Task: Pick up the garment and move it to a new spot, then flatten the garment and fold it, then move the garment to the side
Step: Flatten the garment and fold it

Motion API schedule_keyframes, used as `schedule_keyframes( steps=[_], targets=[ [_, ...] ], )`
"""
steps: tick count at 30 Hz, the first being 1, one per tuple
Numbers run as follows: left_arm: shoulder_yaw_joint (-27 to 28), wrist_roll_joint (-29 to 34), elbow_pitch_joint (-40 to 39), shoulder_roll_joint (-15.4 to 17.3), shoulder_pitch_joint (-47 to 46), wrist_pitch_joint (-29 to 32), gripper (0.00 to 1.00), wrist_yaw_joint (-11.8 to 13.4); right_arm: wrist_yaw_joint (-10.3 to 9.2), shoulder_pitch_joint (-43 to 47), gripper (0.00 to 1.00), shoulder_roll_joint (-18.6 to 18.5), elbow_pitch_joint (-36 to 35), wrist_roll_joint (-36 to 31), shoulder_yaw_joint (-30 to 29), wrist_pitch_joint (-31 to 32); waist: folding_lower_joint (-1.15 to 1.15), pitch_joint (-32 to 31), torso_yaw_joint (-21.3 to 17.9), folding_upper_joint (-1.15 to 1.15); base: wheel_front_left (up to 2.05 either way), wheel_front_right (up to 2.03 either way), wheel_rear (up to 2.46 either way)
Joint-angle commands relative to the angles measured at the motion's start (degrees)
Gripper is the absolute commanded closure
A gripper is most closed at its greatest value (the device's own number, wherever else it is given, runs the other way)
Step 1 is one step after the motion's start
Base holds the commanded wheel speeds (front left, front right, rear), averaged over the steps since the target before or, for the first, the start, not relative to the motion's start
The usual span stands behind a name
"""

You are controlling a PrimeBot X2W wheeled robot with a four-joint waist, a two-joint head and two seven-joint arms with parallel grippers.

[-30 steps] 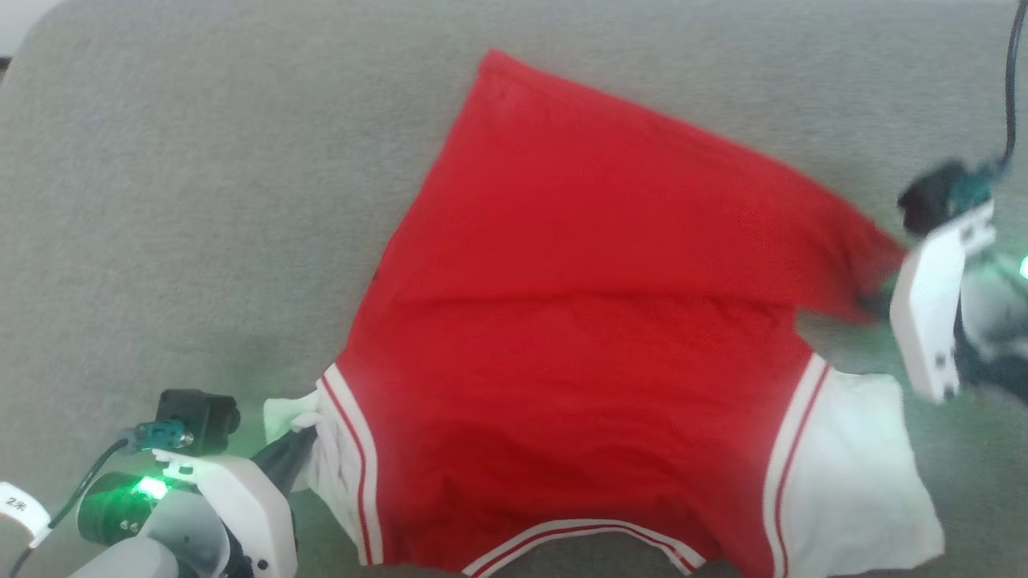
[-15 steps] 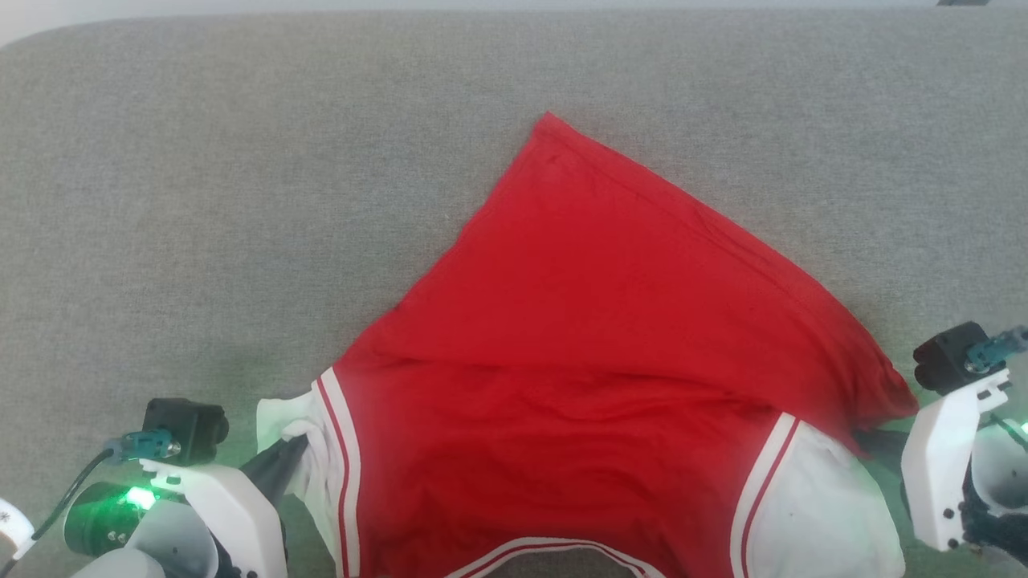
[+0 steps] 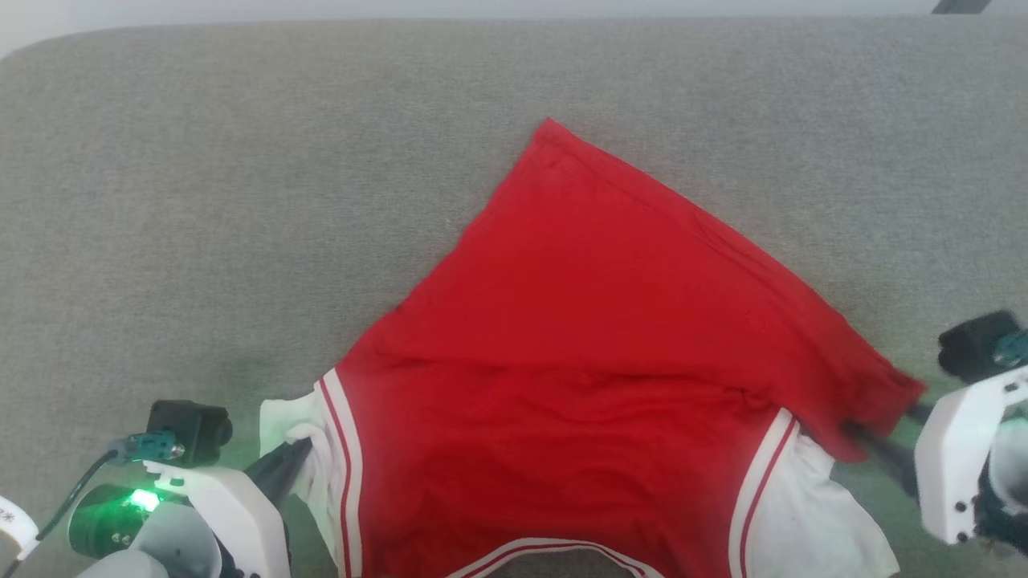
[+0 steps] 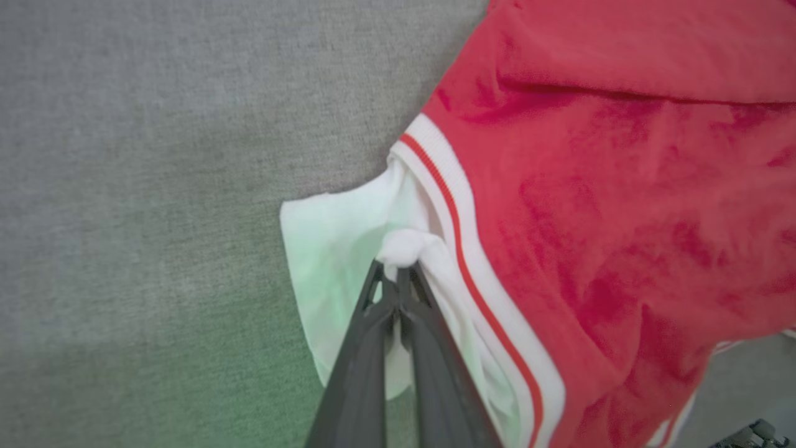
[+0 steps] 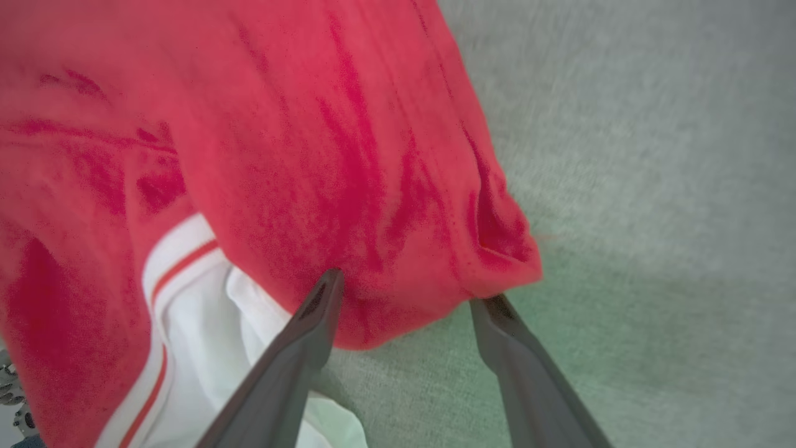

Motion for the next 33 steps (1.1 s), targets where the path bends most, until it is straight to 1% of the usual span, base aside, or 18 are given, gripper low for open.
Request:
schedule_keyframes(
  steps=[1,4,8,10,13,17,21,24,29,31,32,33],
  targets=[
    [-0.18,-0.16,-0.1,-0.25,0.02,-0.04,1.0,0.1,-0.07,-0.37,0.0,0.24,-1.79,-0.5,-0.76,0.4,0.0,-0.12,0.27,0.0,0.0,0.0,0.0],
    [-0.54,0.32,-0.09,-0.68,-0.43,0.15,1.0,-0.08,-0.07,-1.9,0.0,0.39,-5.77,-1.47,-2.67,1.3,0.0,-0.35,1.12,0.0,0.0,0.0,0.0],
    [-1.17,0.69,0.06,-1.38,-1.12,0.36,1.0,-0.47,-0.06,-6.83,0.0,0.94,-8.56,-2.98,-2.59,1.35,0.0,-0.44,2.7,0.0,0.0,0.0,0.0],
    [-1.65,0.96,0.29,-2.05,-1.44,0.43,1.0,-0.69,-0.06,-10.55,0.0,1.22,-8.04,-4.09,-0.92,0.15,0.0,-0.33,3.7,0.0,0.0,0.0,0.0],
    [-2.36,1.47,0.8,-3.13,-2.47,0.66,1.0,-1.41,-0.06,-17.3,0.0,2.18,-4.69,-5.12,2.46,-2.65,0.0,0.04,5.49,0.0,0.0,0.0,0.0],
    [-3.35,2.17,2.06,-5.05,-4.01,0.7,1.0,-2.56,-0.06,-27.42,0.0,3.5,3.57,-6.02,8.62,-7.76,0.0,0.94,7.99,0.0,0.0,0.0,0.0],
    [-4.52,2.8,3.69,-7.2,-5.81,0.86,1.0,-3.79,-0.06,-36.67,0.0,5.0,15.18,-6.27,15.34,-12.0,0.0,1.87,10.61,0.0,0.0,0.0,0.0],
    [-5.29,3.31,5.04,-8.99,-7.25,0.8,1.0,-4.95,-0.08,-42.83,0.0,5.95,24.35,-5.17,19.68,-13.64,0.0,2.67,12.62,0.0,0.0,0.0,0.0],
    [-6.43,4.01,7.48,-11.75,-9.46,0.56,1.0,-6.64,-0.08,-50.74,0.0,6.63,37.23,-4.25,26.86,-13.37,0.0,3.96,15.63,0.0,0.0,0.0,0.0],
    [-6.8,4.16,8.35,-12.54,-10.04,0.35,1.0,-7.22,-0.08,-53.01,0.0,6.7,41.54,-3.35,29.38,-12.11,0.0,4.44,16.55,0.0,0.0,0.0,0.0],
    [-6.9,4.01,9.21,-13.38,-10.64,0.17,1.0,-7.71,-0.08,-54.88,0.0,6.72,45.07,-1.81,31.63,-10.67,0.0,4.94,17.34,0.0,0.0,0.0,0.0],
    [-6.99,3.98,9.62,-13.71,-10.85,0.0,1.0,-8.03,-0.08,-55.7,0.0,6.7,46.59,-1.25,32.7,-9.84,0.0,5.15,17.67,0.0,0.0,0.0,0.0]
  ],
)
